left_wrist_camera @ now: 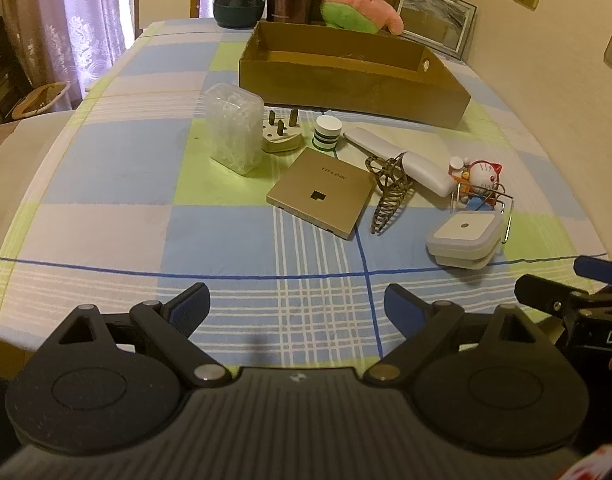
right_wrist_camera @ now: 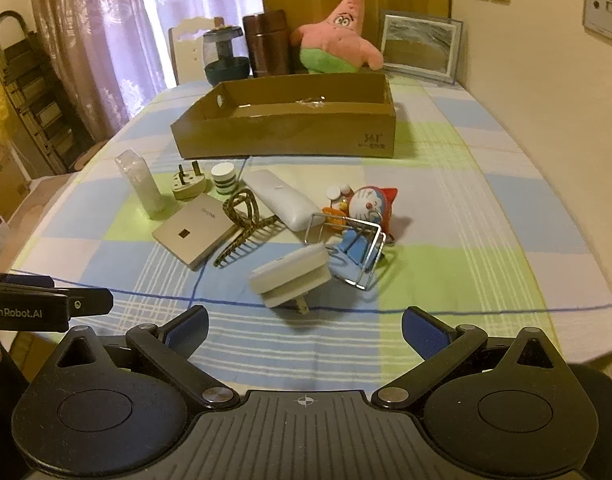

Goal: Organize rigid objects
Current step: 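Grasp the white square device with the right tool while the left tool approaches the gold plate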

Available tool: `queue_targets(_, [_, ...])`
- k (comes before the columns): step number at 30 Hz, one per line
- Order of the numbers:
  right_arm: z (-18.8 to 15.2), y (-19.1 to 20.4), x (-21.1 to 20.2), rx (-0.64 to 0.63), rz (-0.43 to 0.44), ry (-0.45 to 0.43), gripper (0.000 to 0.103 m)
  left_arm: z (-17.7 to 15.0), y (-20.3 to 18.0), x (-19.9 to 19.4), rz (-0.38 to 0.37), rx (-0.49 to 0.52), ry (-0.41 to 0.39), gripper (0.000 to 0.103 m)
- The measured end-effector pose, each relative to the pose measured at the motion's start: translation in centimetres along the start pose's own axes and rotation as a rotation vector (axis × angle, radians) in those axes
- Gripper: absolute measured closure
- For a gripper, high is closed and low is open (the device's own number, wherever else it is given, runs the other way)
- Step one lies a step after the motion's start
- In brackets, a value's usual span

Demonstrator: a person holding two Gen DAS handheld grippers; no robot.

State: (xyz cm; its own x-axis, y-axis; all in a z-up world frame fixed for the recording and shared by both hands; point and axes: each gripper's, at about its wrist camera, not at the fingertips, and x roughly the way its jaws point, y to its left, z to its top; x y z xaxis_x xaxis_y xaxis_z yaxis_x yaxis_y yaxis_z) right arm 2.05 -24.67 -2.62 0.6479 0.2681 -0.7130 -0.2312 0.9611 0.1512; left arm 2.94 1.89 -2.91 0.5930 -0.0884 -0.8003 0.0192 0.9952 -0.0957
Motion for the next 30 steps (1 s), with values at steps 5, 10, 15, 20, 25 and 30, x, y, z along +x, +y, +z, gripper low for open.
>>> queue_targets(5, [0.4, 0.3, 1.3, -0.049, 0.012, -0.009, 0.002, 0.4, 0.4, 1.1, -0.008, 0.013, -0.003, 0.011])
queue_targets(10, [0.8, 0.7, 3.2, -0.119, 0.020, -0.005, 0.002, 1.1, 1.0, 2.3, -0.030, 0.036, -0.011, 0.011])
queue_targets(15, [1.4, 0.7, 5.3, -0.154, 0.038, 0.015, 0.004, 2.0, 1.3, 3.7, -0.048, 0.065, 0.010, 0.010])
queue_targets(20, [1.7, 0.9, 7.1, -0.199, 0.044, 0.038, 0.015, 2.7, 1.6, 5.1, -0.058, 0.067, 0.013, 0.010])
queue_targets(25, [1.8, 1.3, 8.5, -0.232, 0.042, 0.053, 0.024, 3.0, 1.5, 6.2, -0.070, 0.100, 0.021, 0.010])
queue_targets(30, [1.9, 1.5, 9.0, -0.257, 0.036, 0.049, 0.033, 3.1, 1.4, 6.9, -0.084, 0.116, 0.025, 0.010])
